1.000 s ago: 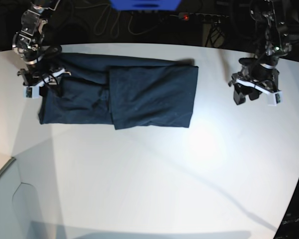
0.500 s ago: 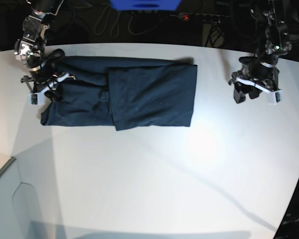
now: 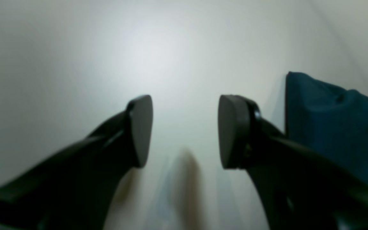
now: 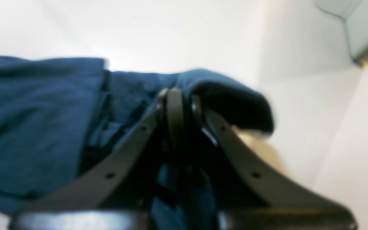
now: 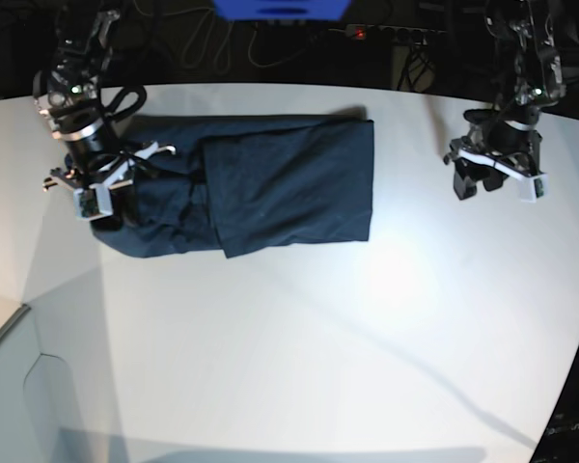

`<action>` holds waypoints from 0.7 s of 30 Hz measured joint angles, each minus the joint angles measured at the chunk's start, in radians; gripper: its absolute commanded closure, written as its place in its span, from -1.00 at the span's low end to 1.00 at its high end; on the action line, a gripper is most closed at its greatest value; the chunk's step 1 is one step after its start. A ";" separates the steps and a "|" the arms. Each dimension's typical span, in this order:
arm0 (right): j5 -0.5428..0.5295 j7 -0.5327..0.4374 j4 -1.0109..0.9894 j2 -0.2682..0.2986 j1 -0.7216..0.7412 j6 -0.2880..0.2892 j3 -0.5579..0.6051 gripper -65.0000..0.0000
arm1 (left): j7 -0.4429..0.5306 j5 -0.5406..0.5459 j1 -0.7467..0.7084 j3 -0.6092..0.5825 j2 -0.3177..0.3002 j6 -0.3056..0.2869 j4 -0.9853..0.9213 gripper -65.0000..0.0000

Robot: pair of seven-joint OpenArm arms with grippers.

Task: Layout the t-shirt on the table in an organized manner, then fold the t-shirt properly
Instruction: 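Grasp the navy shirt's end with the right gripper, then lift and fold the shirt end over toward the left gripper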

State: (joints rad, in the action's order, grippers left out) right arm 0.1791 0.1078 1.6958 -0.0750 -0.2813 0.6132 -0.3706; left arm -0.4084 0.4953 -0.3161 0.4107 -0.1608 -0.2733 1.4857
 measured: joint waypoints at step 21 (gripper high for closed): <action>0.000 0.001 -0.001 0.000 0.023 -0.004 0.610 1.00 | 0.000 -0.004 0.010 -0.054 0.006 0.005 -0.035 0.02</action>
State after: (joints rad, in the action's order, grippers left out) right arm 0.1795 0.1085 1.6947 -0.0746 -0.2581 0.6090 0.2390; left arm -0.4084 0.4915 -0.3061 0.3565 -0.1543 -0.2687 1.4502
